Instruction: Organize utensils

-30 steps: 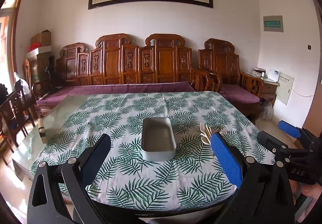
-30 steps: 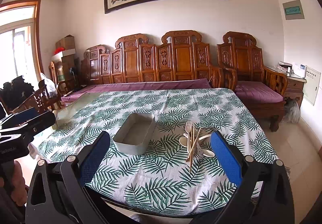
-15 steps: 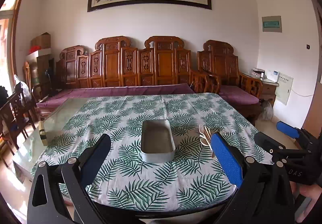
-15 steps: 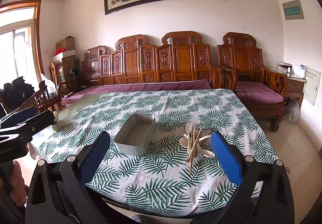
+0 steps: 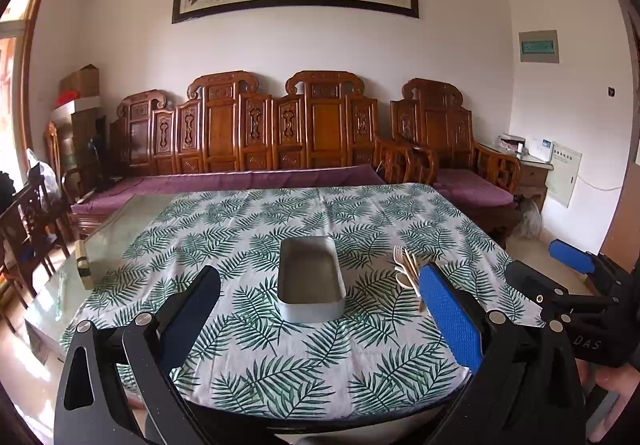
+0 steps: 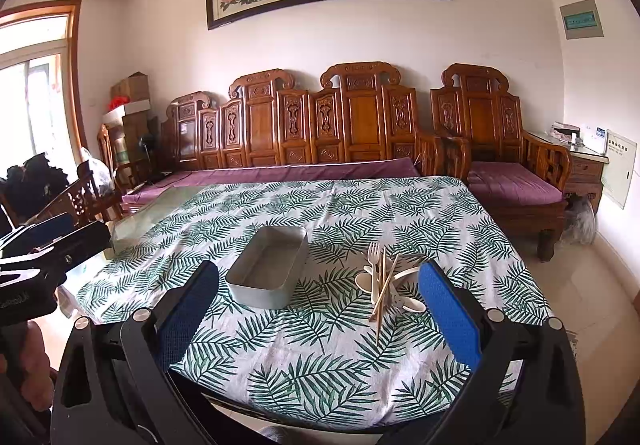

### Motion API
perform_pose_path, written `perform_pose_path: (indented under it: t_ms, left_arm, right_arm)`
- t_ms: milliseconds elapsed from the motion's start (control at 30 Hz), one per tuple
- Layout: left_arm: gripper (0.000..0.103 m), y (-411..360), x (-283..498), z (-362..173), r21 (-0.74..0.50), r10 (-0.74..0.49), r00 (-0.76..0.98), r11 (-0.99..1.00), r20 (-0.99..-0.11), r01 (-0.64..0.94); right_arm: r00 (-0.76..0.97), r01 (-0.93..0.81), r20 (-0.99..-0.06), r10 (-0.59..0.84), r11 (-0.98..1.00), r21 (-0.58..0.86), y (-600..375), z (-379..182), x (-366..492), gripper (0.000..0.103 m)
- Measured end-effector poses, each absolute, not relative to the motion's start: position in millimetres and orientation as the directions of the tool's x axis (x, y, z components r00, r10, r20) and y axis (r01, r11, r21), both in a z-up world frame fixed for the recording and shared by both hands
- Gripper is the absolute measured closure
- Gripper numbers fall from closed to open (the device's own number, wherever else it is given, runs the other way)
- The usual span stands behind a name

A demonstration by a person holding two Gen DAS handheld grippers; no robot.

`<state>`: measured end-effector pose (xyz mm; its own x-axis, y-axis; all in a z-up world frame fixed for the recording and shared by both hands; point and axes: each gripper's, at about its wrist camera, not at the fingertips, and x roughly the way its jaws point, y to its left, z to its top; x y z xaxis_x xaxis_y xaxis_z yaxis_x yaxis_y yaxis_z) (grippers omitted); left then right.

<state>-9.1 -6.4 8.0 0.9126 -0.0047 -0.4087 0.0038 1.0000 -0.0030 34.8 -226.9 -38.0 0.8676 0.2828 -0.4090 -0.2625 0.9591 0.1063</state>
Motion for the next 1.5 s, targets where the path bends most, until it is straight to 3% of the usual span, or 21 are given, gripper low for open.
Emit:
perform_pose_path:
  t_ms: [733,1200,1500]
  left_arm:
    - [0.007,-8,-6,7,0.000,-0.004,0.909,1.000,-0.417,0.005]
    - [0.007,-12,38,-26,0.006,-0.041,0.868,0.999,-0.495,0.051]
    - [0.007,-19,66,-27,-0.004,-0.083,0.855,0.996,-0.511,0.094]
  right_arm:
    - [0.862,-0.262,-0.418,0.285,0.958,0.112,-229,-30,33,0.003]
    - [0.843,-0.243,-0.474,0.254,0.966,0.086,-240,-69,67,0.003]
    - [0.830,-0.223,-0.509,0.228,0.972,0.071,-255,-88,103,0.008]
